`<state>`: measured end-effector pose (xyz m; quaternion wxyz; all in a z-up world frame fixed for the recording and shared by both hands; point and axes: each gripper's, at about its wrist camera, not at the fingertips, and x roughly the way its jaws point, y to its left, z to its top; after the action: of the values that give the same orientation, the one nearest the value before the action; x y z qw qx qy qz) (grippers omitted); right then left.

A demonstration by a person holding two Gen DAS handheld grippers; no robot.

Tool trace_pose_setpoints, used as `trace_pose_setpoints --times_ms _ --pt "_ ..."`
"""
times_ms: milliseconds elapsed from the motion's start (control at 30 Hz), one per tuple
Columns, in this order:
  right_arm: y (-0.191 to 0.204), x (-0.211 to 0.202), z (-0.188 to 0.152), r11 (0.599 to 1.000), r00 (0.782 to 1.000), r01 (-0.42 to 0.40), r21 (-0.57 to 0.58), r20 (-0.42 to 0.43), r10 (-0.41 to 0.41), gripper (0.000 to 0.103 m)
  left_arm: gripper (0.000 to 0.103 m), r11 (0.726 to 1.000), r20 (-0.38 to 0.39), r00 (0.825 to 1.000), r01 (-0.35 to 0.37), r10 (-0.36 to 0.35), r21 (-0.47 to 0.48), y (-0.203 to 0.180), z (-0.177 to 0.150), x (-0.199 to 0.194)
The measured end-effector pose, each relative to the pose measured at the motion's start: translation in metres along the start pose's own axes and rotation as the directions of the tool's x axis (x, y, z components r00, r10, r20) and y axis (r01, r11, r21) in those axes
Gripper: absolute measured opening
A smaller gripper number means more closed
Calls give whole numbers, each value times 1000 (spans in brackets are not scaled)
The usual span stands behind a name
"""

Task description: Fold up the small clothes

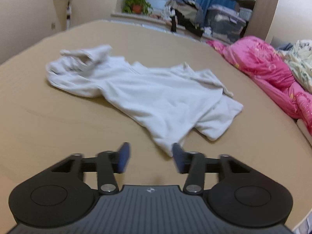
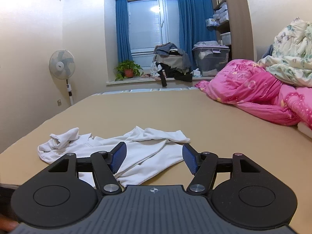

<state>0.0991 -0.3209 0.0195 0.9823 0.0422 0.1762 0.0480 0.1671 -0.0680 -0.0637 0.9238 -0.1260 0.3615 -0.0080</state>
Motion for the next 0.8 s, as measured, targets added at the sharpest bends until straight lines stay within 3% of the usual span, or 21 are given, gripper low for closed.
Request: trace_pose_setpoints --times_ms 167,200,233,267,300,367,567,800 --pt "-9 -2 -1 1000 1000 -2 -5 -4 2 71 62 996 -54 995 -80 82 36 -18 -6 53" --pt "-10 -1 -2 1000 1000 -3 -6 -10 3 71 56 995 -59 993 -97 99 37 -19 -5 59" --pt "-11 -1 -2 1000 1000 -3 -7 -16 3 71 29 993 -60 992 -111 113 44 -20 -4 65" --pt "-12 -1 -3 1000 1000 0 -10 -20 0 71 14 992 -64 991 -115 118 53 -20 0 68" --pt "-13 0 -3 1000 1000 2 -11 -24 -3 71 7 990 -79 988 -125 130 67 -18 2 70" --pt "-15 2 -4 1000 999 7 -7 -32 -7 71 6 990 -59 990 -119 124 79 -11 7 59" --pt "-23 7 -4 999 997 32 21 -64 -30 69 4 963 -22 998 -43 51 268 33 9 -26" --pt "-31 10 -1 999 994 48 22 -98 -46 62 4 950 -66 998 8 13 313 146 -11 -129"
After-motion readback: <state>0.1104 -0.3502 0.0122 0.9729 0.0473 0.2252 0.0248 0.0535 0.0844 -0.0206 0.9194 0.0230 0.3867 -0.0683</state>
